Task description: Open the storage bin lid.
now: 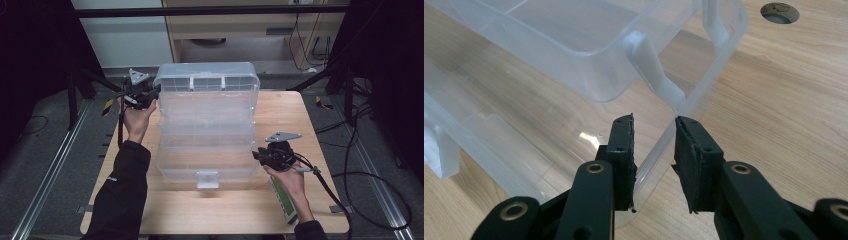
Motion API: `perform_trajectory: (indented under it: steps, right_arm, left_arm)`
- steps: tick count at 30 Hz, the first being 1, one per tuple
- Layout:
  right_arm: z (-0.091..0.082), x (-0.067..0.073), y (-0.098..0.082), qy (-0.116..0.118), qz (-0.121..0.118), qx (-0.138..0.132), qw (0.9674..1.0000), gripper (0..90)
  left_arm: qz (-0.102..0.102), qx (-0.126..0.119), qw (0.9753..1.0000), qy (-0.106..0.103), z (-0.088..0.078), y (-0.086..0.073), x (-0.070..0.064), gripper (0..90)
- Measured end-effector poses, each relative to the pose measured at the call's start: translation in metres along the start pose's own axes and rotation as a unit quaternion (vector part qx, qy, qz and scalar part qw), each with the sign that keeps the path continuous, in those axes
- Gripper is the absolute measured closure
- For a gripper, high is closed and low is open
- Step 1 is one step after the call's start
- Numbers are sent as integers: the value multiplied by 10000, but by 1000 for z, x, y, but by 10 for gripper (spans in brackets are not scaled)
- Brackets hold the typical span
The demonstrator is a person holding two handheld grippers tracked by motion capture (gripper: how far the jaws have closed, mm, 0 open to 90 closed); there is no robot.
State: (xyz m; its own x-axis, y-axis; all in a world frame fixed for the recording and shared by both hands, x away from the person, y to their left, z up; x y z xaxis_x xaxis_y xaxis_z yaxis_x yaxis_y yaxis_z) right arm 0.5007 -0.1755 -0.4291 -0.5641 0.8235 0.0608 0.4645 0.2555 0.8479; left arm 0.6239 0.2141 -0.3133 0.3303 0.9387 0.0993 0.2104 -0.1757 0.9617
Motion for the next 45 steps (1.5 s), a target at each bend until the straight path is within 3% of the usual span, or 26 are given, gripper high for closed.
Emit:
perform_trajectory:
  steps: [14, 28, 45]
  right_arm:
    - [-1, 1, 0, 6, 56, 22, 10000, 714]
    - [-3, 1, 0, 37, 59, 29, 10000, 726]
    - [-3, 0, 1, 64, 39, 42, 10000, 722]
  left_arm:
    - [-129, -9, 9999, 23, 13, 1, 4, 779]
    - [-48, 117, 9998, 147, 28, 3, 5, 770]
    - [-151, 226, 9994, 214, 53, 2, 10, 766]
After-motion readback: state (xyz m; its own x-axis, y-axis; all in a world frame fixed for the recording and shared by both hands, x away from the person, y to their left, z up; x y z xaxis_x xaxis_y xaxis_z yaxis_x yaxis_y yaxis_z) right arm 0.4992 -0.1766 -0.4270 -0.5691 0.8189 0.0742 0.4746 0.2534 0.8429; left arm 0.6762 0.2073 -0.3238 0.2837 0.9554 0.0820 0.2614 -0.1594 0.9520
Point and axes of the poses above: each handheld gripper's, and its own axes: z roughly forward along the jaws, y roughly out of its top, x roughly to its left, the point moved 2 cm from there along z, roughly forward along the jaws, and after that the axes turned 8 degrees about -x, right-handed, at the moved point
